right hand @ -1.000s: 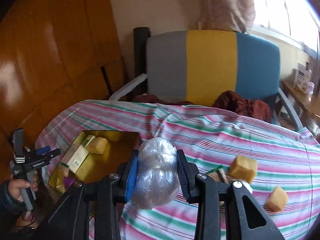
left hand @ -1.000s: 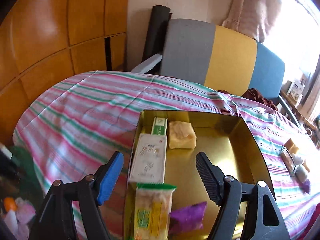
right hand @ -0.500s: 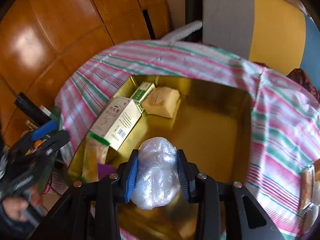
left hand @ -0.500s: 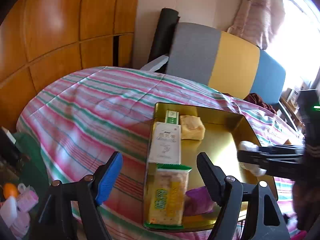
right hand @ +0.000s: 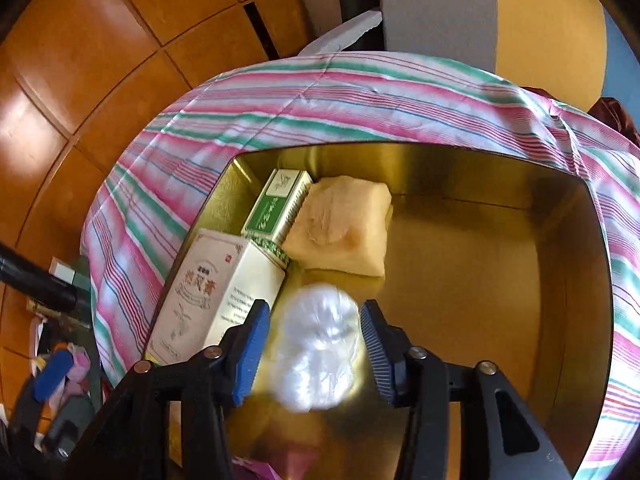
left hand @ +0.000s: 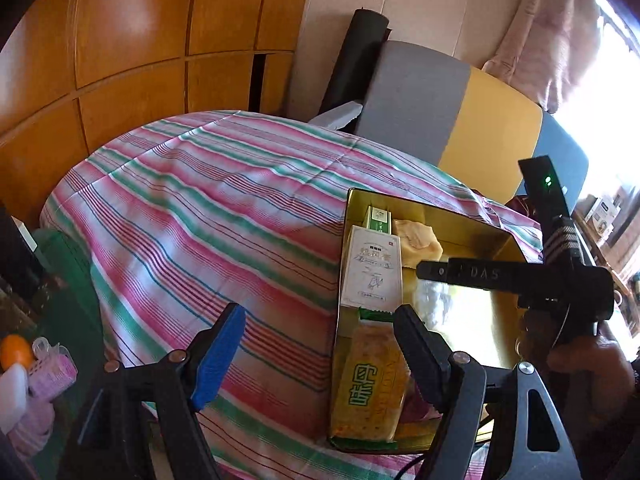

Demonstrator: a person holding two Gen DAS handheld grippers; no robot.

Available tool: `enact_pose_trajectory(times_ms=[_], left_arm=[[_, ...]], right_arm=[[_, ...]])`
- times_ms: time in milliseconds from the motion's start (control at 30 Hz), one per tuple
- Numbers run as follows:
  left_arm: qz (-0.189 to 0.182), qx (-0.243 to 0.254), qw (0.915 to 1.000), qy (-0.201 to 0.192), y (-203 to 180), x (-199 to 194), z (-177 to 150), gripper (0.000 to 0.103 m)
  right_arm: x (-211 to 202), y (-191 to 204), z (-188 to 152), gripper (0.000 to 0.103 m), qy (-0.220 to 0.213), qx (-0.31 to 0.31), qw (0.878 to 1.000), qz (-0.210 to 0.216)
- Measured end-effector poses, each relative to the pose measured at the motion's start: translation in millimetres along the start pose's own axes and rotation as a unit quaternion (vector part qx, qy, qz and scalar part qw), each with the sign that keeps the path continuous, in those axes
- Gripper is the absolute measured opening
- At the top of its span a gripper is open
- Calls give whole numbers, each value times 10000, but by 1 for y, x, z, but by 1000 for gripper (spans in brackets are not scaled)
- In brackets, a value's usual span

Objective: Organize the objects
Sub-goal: 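Carry the plastic-wrapped ball into the gold tray and open the right tool, then move both tools back toward the remaining items on the cloth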

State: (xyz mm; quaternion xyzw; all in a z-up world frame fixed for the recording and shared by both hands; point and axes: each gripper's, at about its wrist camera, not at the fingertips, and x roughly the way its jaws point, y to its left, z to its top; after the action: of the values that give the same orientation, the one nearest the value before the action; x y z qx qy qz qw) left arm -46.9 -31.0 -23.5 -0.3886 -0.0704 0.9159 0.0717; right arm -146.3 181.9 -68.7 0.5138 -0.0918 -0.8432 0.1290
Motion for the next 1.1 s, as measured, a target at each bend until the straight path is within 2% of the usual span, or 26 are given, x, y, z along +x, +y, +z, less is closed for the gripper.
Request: enact_pose_trajectory(times_ms=[67, 233, 600, 867, 1000, 1100], left_arm=[[-8, 9, 10000, 9, 0, 1, 0, 77], [4, 121, 9999, -105, -7, -5, 0, 77], [-47, 530, 9982, -266, -32, -18, 1, 77], [-194, 890, 9952, -350, -64, -28, -1, 78], [-299, 1116, 9927, -343, -83, -29, -3, 78], [-389, 1296, 9903, -321, -99, -29, -5, 78]], right_arm=[[-4, 0, -4, 55, -52, -25, 10000, -8], [-23, -1, -11, 55, -253, -149, 9996, -61], [-89, -13, -61, 56, -772, -532, 9943, -500], [-139, -49, -98, 57, -1022, -509, 9899, -836], [-159, -75, -112, 64, -1068, -432, 9876, -1065], [-173, -99, -124, 65, -1097, -327, 9847, -1311]])
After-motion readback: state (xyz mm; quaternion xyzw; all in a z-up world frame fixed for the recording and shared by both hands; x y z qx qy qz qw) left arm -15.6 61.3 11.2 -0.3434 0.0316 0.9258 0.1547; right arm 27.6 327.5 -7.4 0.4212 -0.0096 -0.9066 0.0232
